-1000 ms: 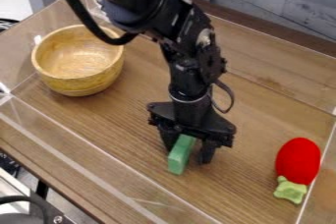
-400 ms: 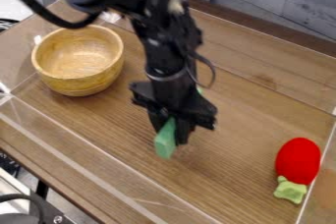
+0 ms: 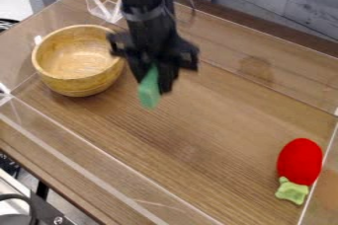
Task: Put the green stick in the brown bowl
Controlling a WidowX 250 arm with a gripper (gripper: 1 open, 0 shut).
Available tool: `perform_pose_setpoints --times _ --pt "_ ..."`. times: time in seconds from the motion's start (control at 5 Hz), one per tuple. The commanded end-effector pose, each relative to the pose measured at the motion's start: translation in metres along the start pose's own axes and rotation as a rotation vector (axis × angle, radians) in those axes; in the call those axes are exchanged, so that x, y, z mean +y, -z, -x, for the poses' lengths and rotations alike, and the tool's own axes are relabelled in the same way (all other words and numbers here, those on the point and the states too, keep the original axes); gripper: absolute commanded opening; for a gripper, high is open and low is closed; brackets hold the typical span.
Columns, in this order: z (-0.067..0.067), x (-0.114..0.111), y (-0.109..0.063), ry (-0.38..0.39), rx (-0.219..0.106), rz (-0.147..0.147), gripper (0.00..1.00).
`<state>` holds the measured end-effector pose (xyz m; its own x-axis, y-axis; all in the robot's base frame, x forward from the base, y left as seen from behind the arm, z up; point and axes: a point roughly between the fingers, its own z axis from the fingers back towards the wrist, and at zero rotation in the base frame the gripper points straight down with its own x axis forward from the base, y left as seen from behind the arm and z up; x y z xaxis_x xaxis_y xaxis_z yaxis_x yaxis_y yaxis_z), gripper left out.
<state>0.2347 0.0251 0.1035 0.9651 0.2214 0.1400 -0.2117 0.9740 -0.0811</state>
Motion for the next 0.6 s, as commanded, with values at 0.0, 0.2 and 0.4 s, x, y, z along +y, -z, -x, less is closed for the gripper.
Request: perform_pose_setpoints --times 0.0,0.2,0.4 --pt "-0.028 0.018 -0.032 -0.103 -0.090 -0.012 0.00" --pt "-0.036 0.026 -0.029 -0.191 -0.104 -0.036 0.00" --pt "-0.045 0.035 -0.034 -0.183 -0.109 -0.037 0.00"
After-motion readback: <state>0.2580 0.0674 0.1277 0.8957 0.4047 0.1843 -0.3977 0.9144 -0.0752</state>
